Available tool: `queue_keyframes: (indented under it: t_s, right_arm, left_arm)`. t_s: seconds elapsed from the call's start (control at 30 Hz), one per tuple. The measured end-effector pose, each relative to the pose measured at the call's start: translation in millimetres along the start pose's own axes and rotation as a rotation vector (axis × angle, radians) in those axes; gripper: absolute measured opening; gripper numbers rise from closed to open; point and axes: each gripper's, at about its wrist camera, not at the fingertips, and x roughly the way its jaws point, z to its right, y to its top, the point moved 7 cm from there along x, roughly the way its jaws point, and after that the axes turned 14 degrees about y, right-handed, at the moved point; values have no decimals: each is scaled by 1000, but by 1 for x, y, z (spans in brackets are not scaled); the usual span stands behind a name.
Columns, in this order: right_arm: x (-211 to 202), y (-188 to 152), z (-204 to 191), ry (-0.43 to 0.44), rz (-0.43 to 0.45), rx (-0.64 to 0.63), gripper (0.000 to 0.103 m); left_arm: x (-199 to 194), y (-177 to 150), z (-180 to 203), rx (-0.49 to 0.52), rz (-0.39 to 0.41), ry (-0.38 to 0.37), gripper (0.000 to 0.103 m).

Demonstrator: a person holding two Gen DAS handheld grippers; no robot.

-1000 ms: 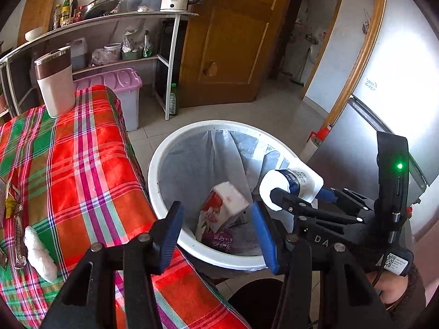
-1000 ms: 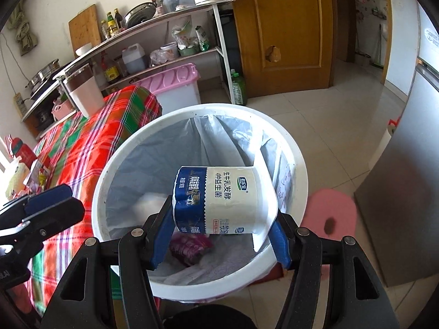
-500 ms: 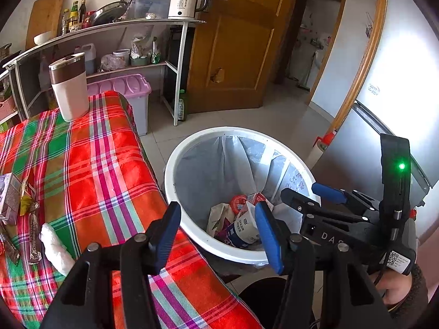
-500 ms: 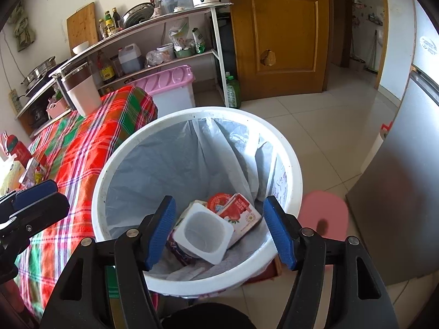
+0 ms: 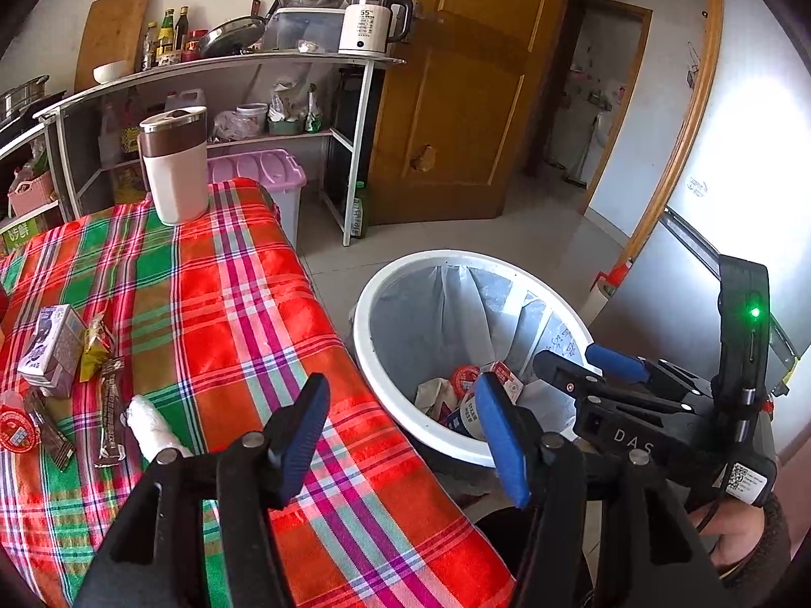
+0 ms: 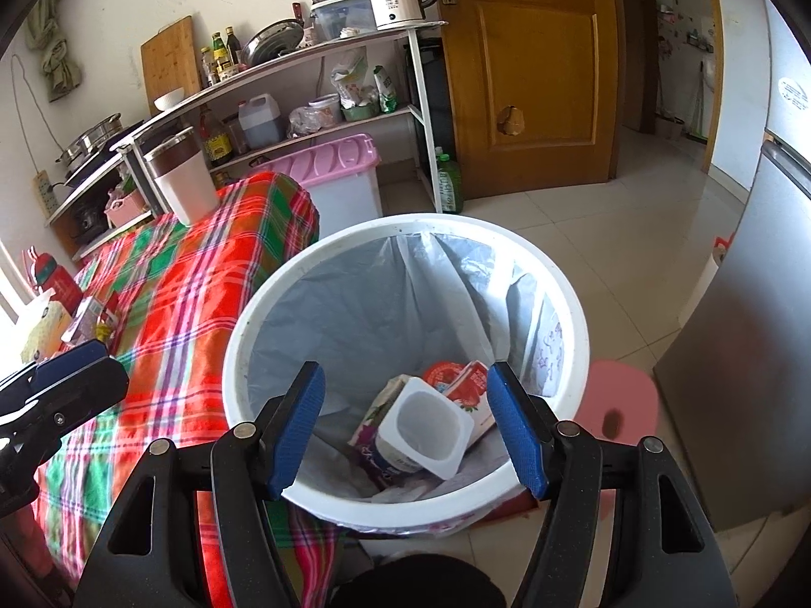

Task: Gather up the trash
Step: 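Move both open grippers back over the remaining table items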

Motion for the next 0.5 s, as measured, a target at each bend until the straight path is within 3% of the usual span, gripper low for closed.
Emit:
queue_keyframes:
  t_s: [0.5]
  right_arm:
    - [6,-3,-54,78,10,-58,67]
  left_arm:
    - [-21,-8,-54,-56,33,78,65]
